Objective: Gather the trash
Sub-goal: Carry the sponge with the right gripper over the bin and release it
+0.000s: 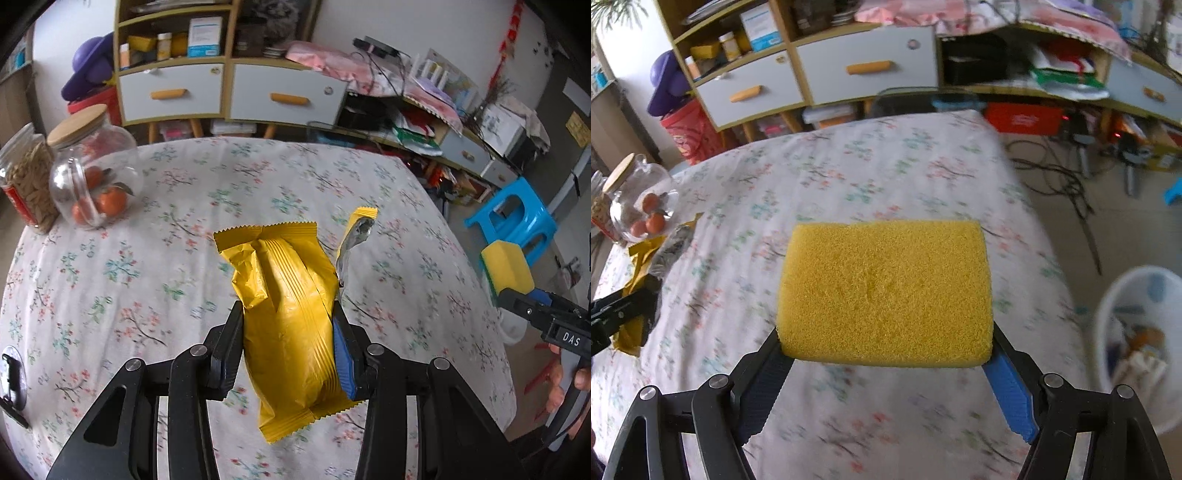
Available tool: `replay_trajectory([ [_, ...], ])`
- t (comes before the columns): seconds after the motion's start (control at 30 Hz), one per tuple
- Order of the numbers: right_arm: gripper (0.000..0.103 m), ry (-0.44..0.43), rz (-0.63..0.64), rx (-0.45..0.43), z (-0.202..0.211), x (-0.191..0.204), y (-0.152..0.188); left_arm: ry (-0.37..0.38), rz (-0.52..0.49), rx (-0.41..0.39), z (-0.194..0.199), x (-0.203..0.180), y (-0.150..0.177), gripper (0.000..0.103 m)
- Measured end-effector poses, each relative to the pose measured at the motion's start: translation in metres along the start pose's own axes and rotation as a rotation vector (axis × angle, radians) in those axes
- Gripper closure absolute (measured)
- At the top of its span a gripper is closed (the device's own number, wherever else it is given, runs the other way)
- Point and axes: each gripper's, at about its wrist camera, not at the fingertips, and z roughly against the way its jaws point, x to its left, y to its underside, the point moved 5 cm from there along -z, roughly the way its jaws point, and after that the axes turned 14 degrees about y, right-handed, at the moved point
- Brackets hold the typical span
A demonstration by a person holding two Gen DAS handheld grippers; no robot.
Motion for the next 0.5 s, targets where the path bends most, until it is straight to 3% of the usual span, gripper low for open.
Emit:
replay_trajectory([
  [0.27,0.019,0.002,-0.103,0.029,0.001,-0.066,0.027,0.025,-0.047,0.033,-0.015,-0.036,0.014,0.058],
  [0.5,0.019,0.054,-0.230,0.059,0.004,-0.142,0.046,0.047,-0.095,0.065,-0.031,-0.069,0.024,0.058],
])
